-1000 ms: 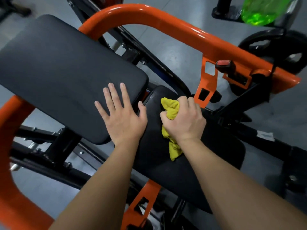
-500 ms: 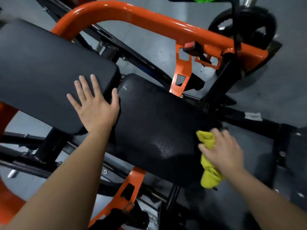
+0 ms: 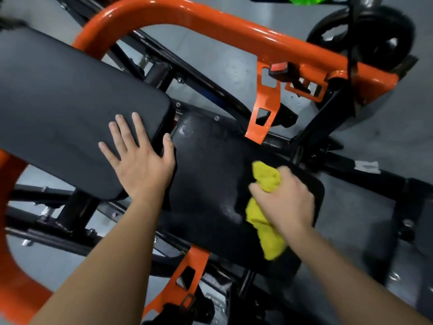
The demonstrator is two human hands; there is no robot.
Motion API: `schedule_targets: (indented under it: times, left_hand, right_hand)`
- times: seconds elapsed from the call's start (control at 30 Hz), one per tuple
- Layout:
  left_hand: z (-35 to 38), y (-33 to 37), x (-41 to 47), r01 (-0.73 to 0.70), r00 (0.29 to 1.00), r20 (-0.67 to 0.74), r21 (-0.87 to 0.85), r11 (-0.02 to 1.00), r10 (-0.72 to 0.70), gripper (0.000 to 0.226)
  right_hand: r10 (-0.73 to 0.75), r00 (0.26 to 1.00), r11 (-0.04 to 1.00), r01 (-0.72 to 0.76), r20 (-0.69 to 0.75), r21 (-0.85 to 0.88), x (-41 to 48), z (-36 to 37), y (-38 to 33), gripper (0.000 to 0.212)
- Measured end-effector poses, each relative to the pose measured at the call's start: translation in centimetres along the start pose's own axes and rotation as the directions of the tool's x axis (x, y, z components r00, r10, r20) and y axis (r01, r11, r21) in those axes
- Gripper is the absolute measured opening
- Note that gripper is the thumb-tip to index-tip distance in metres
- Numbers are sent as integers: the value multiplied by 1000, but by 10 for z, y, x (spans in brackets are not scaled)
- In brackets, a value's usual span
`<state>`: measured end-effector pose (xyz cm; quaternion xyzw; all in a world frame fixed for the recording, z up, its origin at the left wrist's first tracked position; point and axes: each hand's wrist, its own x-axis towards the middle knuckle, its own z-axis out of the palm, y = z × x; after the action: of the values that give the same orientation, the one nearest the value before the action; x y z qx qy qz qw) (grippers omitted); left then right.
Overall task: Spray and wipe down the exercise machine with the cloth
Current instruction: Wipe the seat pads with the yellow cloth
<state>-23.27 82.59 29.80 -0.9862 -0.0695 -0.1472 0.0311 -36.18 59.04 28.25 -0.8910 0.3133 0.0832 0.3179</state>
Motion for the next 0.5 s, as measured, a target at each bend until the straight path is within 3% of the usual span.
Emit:
schedule_targets:
  times: [0.13, 0.2, 0.27, 0.37, 0.5]
  left_hand:
    - [0, 0, 3, -2, 1000, 6, -4, 1000, 2, 76]
    - [0, -1, 3, -1, 1000, 3, 6, 1000, 1, 76]
    - [0, 0, 4, -6, 1000, 16, 7, 1000, 6, 77]
    - [1, -3, 3, -20, 1000, -1, 11, 1000, 20, 76]
    - [2, 1, 4, -16, 1000, 9, 13, 1000, 16, 74]
  right_hand:
    - [-276, 960, 950, 266, 42, 162, 41, 1, -128, 66]
    - [-372, 922, 896, 386, -105, 221, 51, 4, -163, 72]
    - [-438, 872, 869, 473, -220, 147, 44, 13, -160, 78]
    - [-547, 816, 831, 556, -187, -5, 16, 42, -116, 82]
    - [-636, 741, 751, 659, -214, 50, -6, 62, -58, 74]
